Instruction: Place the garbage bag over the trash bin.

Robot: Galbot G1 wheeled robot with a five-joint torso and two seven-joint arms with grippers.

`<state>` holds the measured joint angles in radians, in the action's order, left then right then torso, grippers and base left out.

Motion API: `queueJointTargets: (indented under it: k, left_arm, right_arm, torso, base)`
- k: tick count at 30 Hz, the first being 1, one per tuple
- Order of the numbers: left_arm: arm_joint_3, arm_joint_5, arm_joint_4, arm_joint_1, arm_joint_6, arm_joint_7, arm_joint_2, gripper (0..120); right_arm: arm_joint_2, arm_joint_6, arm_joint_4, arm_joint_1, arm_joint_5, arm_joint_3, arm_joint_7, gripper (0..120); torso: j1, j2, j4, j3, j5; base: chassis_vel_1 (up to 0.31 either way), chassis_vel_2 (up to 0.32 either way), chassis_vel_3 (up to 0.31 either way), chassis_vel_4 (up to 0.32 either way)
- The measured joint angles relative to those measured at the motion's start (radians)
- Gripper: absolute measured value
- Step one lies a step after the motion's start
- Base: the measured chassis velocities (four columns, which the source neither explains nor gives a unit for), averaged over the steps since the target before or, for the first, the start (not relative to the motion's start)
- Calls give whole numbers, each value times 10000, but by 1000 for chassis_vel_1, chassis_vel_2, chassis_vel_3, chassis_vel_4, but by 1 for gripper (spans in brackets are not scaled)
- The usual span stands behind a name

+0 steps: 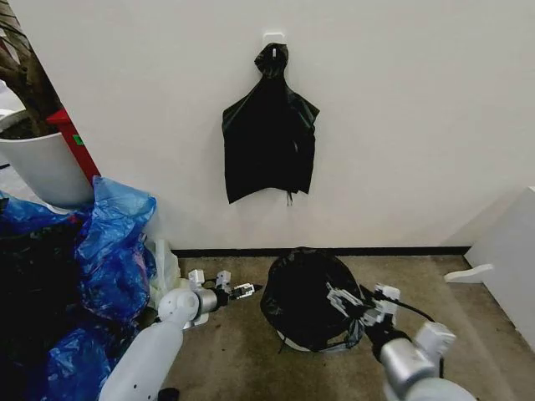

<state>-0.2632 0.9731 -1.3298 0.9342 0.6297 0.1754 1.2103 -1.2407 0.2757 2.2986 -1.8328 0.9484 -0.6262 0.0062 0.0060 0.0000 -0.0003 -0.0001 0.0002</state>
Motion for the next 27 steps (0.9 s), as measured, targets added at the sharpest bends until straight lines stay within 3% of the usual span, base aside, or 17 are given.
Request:
queueJointTargets:
  k: [4,8,16,27]
  left_arm:
    - [-105,-1229,-93,95,-1913,713,-191,100]
    - [-209,-1450,-373,206,-2737,805,-209,100]
    - [-341,-1327,-1175,409,-2836,782,-220,100]
    - [-624,-1144,-2452,867,-2526,613,-235,100]
  right_arm:
    - [116,144,-1029,-621,1450,-896,-1246,100]
    - [109,379,-2013,-666,1780,-1067,-2063,100]
    - [-32,504,-3752,-166,1626,-273,-2247,100]
    - [-164,527,-4874,988,1424,163,-619,100]
  torso:
    - [0,0,-1,0,0]
    - [0,0,-1,0,-1]
    - [0,0,0,1,0]
    - [0,0,0,1,-2]
  base:
    - [0,0,0,0]
    - [0,0,0,0]
    - [0,0,0,0]
    - [0,0,0,0]
